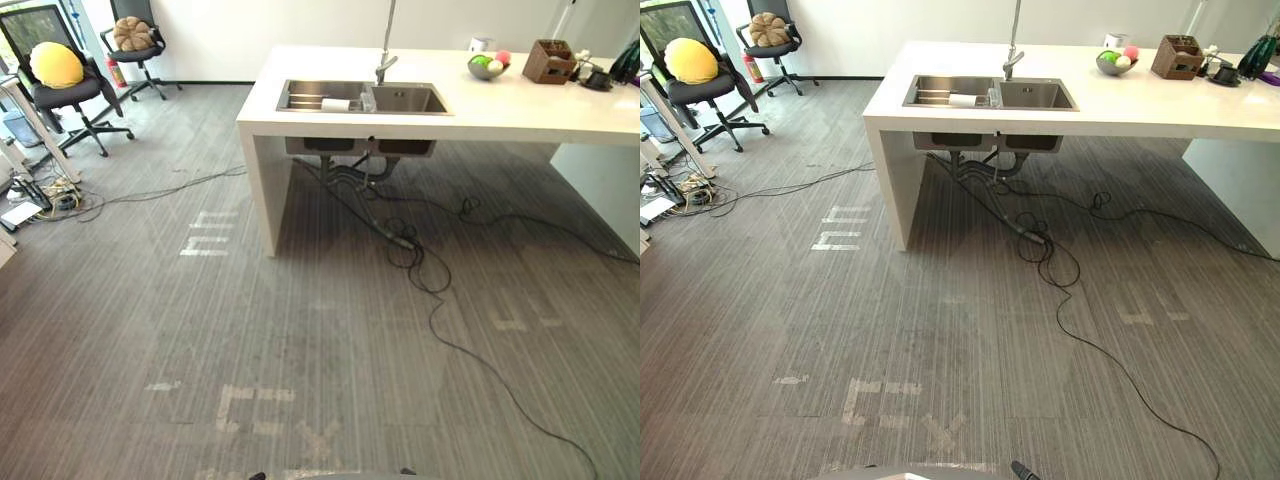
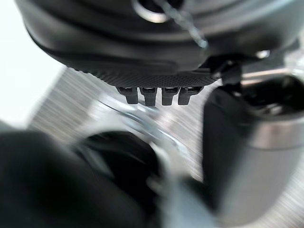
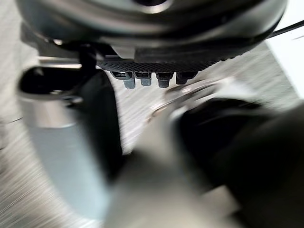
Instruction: Walk over to the sink, pick up the cup, carry it to the dishwasher, place the cup inside the dishwasher, then close the dishwasher door
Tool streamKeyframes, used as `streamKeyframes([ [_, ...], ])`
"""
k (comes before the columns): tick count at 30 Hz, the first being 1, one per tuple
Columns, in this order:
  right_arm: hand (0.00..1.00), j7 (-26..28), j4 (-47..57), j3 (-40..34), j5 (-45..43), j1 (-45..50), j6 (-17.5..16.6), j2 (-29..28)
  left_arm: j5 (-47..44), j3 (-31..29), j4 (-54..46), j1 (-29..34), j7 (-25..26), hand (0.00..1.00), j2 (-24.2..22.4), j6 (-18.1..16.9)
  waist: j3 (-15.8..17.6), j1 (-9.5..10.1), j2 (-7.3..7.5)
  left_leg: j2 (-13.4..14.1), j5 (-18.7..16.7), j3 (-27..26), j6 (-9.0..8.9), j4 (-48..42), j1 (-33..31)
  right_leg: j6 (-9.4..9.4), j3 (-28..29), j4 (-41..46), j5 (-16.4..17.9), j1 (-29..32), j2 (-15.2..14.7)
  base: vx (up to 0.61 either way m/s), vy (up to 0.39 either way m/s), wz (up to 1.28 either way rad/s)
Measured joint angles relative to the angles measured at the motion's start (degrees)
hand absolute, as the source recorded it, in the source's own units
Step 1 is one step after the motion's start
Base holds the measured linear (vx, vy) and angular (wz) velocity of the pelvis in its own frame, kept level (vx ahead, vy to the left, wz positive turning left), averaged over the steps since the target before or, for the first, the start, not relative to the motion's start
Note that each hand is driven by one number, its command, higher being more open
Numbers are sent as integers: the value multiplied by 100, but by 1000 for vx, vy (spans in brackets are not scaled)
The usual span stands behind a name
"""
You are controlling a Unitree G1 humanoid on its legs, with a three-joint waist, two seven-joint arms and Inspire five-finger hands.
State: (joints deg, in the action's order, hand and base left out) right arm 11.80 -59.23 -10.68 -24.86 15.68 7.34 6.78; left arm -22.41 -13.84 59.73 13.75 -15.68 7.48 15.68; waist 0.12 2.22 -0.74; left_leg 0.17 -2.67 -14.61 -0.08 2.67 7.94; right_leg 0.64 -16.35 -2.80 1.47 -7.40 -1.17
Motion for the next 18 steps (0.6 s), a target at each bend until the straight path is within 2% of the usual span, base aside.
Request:
streamKeyframes([
  [3, 100, -76, 41, -22, 315, -7, -351, -34, -22, 203, 92, -56, 52, 100, 26, -264, 0, -16, -8, -1, 86, -2, -89, 214, 105, 5, -30, -64, 1, -47, 33, 4, -26, 1],
  [7, 100, -196, 25, -19, 1333, -122, -686, -23, -69, 452, 90, -100, 119, 100, 29, -575, 59, -12, -26, 6, 106, 28, -99, 228, 143, 61, -112, -121, 3, -129, 53, -24, -38, 7],
  [18, 100, 27, -263, 47, 1293, -386, -481, 89, -272, 546, 125, -168, 576, 100, 45, -483, 242, -39, -49, 2, 188, 144, -75, 260, 162, 101, -166, -131, 19, -172, 62, -62, -23, 5],
])
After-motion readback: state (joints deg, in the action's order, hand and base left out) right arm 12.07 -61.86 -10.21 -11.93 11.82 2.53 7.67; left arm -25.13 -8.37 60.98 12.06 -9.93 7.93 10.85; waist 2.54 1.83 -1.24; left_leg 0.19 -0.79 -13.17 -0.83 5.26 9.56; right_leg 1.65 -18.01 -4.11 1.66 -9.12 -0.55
